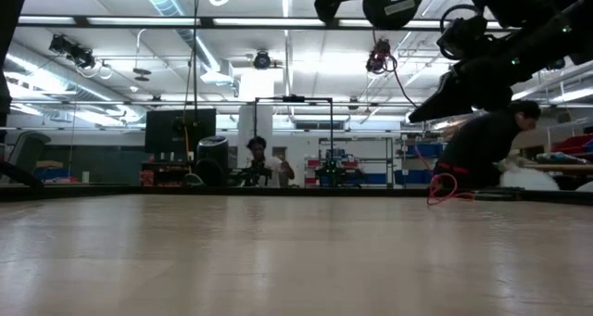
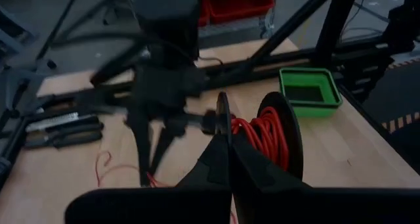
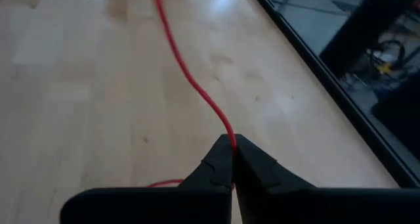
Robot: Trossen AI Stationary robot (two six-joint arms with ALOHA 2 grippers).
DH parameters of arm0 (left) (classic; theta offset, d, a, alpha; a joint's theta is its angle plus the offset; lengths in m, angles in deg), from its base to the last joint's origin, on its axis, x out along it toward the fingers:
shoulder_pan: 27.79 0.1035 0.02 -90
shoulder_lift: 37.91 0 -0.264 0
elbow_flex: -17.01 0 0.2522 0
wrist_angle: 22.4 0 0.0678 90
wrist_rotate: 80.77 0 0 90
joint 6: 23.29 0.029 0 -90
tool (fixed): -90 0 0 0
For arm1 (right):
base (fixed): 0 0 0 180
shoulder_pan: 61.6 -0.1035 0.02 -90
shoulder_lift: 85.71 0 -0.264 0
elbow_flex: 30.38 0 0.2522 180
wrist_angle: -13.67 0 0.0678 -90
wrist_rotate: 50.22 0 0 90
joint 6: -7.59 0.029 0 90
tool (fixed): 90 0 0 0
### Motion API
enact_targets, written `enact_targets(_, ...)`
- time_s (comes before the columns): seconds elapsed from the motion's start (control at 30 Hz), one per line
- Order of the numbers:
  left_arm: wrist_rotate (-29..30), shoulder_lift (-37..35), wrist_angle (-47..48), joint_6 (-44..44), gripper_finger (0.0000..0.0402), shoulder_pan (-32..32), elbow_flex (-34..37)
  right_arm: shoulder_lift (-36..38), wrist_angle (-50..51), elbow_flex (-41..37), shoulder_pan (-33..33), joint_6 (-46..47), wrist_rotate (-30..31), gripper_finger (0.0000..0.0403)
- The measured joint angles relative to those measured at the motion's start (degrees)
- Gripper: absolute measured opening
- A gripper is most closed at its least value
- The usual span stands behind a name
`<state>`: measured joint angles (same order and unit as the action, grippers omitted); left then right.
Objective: Coil cords
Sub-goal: Coil the red wire cable onto the black spool
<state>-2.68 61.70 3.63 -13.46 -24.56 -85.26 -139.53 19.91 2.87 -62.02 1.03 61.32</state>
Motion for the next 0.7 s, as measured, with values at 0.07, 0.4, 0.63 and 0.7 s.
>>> enact_targets(0.07,0.0,0.0,1.7,0.0,0.0001,0.0,0.0,2.4,2.7,0.0,0.6,0.7,0.1,0.0002)
enact_targets(0.4,8.3,0.0,10.6,0.3,0.0001,0.0,0.0,16.9,11.1,0.0,1.8,2.5,-0.1,0.0001)
enact_targets(0.63,17.5,0.0,16.6,-1.3,0.0001,0.1,0.0,23.0,15.4,0.0,1.8,2.6,2.0,0.0)
enact_targets(0.7,18.3,0.0,18.0,-2.4,0.0001,0.1,0.0,23.5,16.5,0.1,1.8,2.6,3.9,0.0)
